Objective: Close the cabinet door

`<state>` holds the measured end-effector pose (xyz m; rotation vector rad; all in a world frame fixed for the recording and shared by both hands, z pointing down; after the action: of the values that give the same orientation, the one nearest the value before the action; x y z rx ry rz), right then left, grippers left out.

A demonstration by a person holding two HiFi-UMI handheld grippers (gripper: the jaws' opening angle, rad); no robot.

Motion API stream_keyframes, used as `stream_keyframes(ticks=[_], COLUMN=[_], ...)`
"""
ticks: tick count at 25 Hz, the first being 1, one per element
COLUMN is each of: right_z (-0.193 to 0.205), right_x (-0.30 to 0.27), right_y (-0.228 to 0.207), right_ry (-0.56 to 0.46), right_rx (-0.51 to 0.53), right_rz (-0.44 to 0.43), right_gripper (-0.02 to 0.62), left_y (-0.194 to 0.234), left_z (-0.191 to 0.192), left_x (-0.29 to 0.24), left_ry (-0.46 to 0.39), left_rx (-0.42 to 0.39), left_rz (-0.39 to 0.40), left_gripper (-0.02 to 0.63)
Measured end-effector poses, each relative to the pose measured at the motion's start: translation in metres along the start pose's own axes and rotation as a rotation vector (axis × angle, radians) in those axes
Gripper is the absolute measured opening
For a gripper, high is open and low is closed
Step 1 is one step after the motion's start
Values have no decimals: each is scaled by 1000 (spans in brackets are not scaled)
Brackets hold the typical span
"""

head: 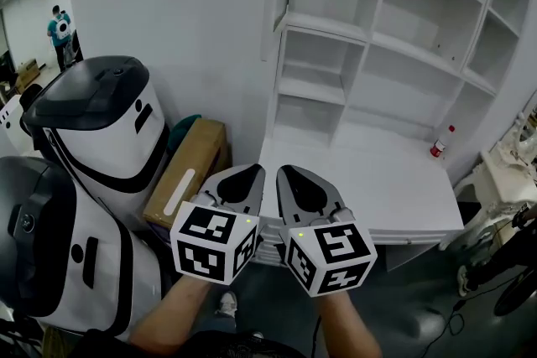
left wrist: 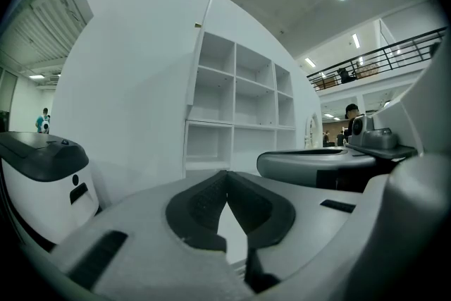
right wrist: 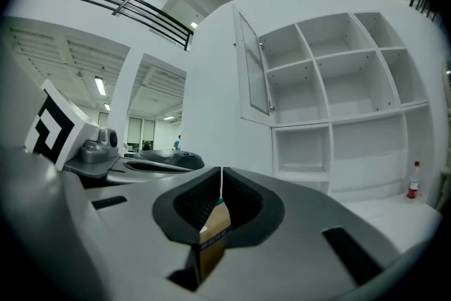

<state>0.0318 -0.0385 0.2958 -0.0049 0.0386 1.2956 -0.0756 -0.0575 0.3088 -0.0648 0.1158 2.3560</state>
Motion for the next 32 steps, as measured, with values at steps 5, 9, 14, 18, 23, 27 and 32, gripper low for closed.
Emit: stream_keyframes(ticks=[5,9,14,18,23,27,32], right_z=[-15,-32,-60,-89,-124,-144,-157], right_x=[-34,-63,-94,-113,-133,-147,-159], right_y=[-2,-4,-3,-1,2,2,5], right_ry=[-24,-48,-81,-131,-191,-219,-237], right_rx=[-4,-4,5,22,47,60,76], right_rz=[3,16,32,58,92,130,167], right_gripper=[21,21,23,23,25,25,87], left_y=[30,55,83,103,124,135,149], left_z=[-15,-33,-56,-76,-94,-108,-113], left_x=[-19,-32,-47,-55,-63,-67,-72], left_ry=[-19,-36,-48,-70,-89,-106,-107], left_rx=[-12,-30,-50,-57,-72,-90,-101], left_rz=[20,36,74,106,139,167,192], left_gripper=[12,12,12,12,12,12,12])
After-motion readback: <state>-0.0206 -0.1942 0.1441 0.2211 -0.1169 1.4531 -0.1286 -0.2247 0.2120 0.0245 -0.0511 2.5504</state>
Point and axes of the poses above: the fingertips, and each gripper's own axes: x backward along the fingers, y to its left, z out of its underside, the point moved 7 cm from there along x, backward along the fingers, and after that the axes turned 12 degrees about z, right-handed, at the moved point
